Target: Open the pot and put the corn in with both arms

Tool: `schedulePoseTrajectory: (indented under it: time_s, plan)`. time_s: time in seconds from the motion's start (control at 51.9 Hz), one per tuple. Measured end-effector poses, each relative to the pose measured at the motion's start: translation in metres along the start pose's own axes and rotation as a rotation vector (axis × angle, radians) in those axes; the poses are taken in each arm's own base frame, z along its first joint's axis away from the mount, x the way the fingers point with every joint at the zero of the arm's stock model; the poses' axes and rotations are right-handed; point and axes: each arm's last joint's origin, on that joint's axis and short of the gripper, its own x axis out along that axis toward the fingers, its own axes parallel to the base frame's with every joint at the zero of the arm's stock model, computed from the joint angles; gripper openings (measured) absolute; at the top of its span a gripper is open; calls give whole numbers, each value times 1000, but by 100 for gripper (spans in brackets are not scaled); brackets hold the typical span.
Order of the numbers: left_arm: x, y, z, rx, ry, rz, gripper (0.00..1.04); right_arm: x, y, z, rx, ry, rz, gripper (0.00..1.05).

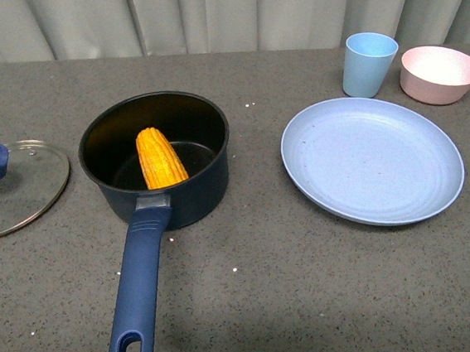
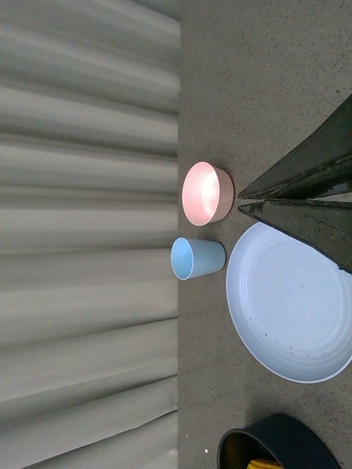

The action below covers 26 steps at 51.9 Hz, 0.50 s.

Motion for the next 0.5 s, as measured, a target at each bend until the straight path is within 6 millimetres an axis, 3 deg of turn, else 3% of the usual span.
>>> schedulePoseTrajectory:
  time_s: [0.501]
  plan:
    - [0, 0, 0, 0, 0, 0, 98, -11, 0, -3, -2, 6, 2, 4]
